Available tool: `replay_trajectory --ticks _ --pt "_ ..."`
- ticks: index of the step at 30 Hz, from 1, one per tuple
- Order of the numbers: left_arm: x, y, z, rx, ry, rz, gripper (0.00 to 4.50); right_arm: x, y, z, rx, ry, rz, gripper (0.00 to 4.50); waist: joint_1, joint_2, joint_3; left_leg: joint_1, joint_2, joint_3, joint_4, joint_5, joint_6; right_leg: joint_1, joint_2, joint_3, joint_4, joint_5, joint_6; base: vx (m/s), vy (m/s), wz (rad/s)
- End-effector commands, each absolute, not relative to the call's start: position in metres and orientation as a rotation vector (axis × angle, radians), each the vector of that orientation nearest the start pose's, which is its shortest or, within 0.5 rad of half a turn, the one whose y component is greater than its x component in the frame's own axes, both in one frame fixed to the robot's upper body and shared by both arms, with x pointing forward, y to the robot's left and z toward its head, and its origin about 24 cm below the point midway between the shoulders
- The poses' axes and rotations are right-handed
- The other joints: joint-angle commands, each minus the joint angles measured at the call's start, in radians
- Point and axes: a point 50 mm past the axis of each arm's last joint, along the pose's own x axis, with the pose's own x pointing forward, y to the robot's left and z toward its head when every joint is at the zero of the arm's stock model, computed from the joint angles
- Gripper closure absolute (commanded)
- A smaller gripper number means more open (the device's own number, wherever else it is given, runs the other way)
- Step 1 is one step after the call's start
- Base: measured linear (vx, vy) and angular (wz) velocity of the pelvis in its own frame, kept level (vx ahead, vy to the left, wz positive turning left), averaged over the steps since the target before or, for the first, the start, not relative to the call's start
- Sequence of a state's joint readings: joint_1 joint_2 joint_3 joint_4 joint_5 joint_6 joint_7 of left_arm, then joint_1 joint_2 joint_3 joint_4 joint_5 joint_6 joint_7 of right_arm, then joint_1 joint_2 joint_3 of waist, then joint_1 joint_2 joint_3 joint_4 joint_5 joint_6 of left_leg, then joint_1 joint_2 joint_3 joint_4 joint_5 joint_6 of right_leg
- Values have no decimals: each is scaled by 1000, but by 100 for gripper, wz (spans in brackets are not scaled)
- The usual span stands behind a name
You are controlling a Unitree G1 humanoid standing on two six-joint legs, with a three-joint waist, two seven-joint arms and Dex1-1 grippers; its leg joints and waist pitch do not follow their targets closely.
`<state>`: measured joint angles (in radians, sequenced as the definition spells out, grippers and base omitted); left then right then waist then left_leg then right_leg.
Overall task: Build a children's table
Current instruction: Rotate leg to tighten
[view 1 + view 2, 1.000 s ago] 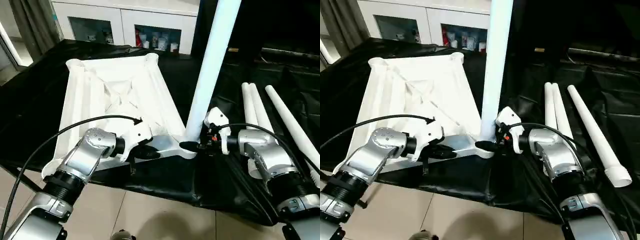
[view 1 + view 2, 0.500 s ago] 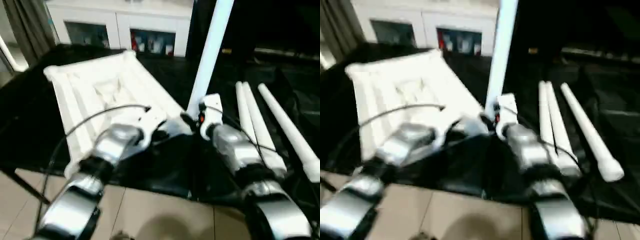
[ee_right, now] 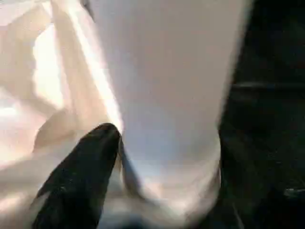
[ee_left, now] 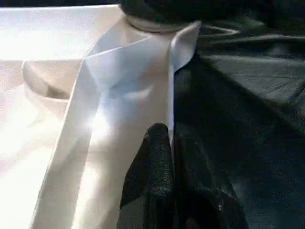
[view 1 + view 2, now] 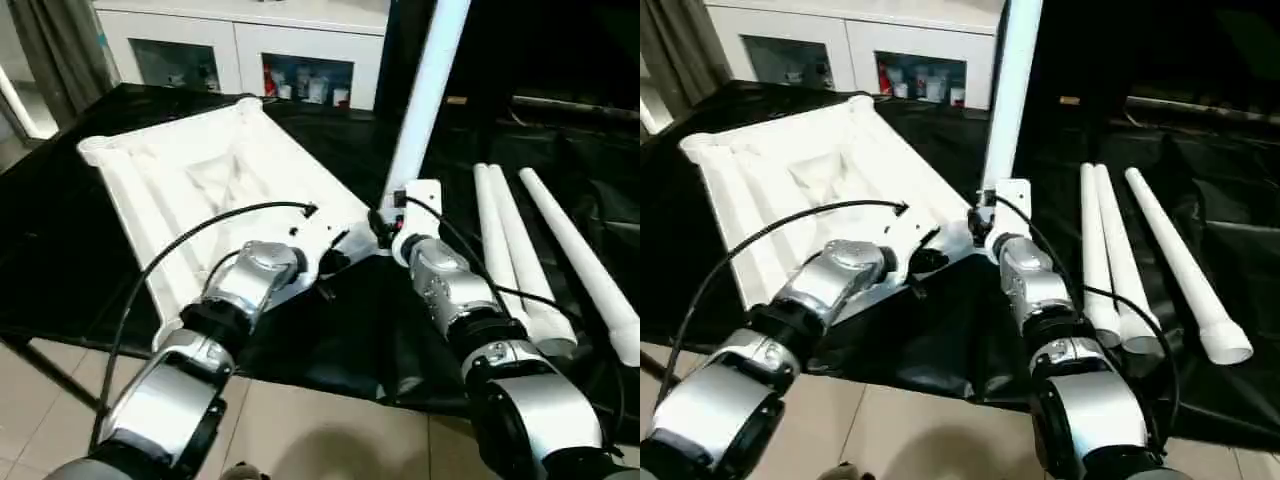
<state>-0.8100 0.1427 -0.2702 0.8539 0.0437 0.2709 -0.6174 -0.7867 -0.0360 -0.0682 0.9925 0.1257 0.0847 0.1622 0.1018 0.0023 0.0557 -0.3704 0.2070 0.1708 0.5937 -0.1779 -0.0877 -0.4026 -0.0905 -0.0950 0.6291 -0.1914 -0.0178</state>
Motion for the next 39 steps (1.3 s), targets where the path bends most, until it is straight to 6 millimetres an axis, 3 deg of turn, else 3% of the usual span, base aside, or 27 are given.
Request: replay_trajectory --ticks 1,4,7,12,15,20,32,39 --pt "365 89 65 362 403 -803 450 374 -111 50 67 298 288 78 6 8 -76 4 18 -6 -70 -176 14 65 -62 51 -73 -80 -210 0 0 0" --pt "361 94 65 375 384 -846 450 376 -123 56 13 273 326 56 6 8 -78 2 18 -3 -63 -133 41 66 -60 51 -65 -18 -245 0 0 0" --pt "358 100 65 381 376 -874 450 375 -134 61 -65 259 361 48 8 7 -76 3 18 -2 -63 -128 49 66 -60 51 -65 -21 -250 0 0 0" --pt "347 111 73 387 315 -1035 450 356 -150 68 -28 289 733 48 20 5 -76 1 22 -2 -60 -121 88 70 -57 52 -62 11 -236 0 0 0" --pt "344 115 75 393 321 -1069 450 350 -157 66 -81 326 800 48 20 7 -75 5 24 0 -61 -139 70 61 -58 50 -64 -31 -251 0 0 0" --pt "337 116 80 394 322 -1159 450 344 -157 70 -92 318 903 48 23 5 -73 3 25 0 -62 -153 57 60 -62 53 -68 -81 -246 0 0 0" --pt "328 114 80 376 336 -1234 450 330 -147 64 -94 358 1059 48 42 3 -76 4 27 0 -61 -124 59 58 -61 53 -63 -53 -239 0 0 0" --pt "326 115 79 384 346 -1246 450 331 -145 59 -111 371 1053 113 41 1 -74 5 25 0 -63 -143 47 57 -62 53 -68 -99 -227 0 0 0"
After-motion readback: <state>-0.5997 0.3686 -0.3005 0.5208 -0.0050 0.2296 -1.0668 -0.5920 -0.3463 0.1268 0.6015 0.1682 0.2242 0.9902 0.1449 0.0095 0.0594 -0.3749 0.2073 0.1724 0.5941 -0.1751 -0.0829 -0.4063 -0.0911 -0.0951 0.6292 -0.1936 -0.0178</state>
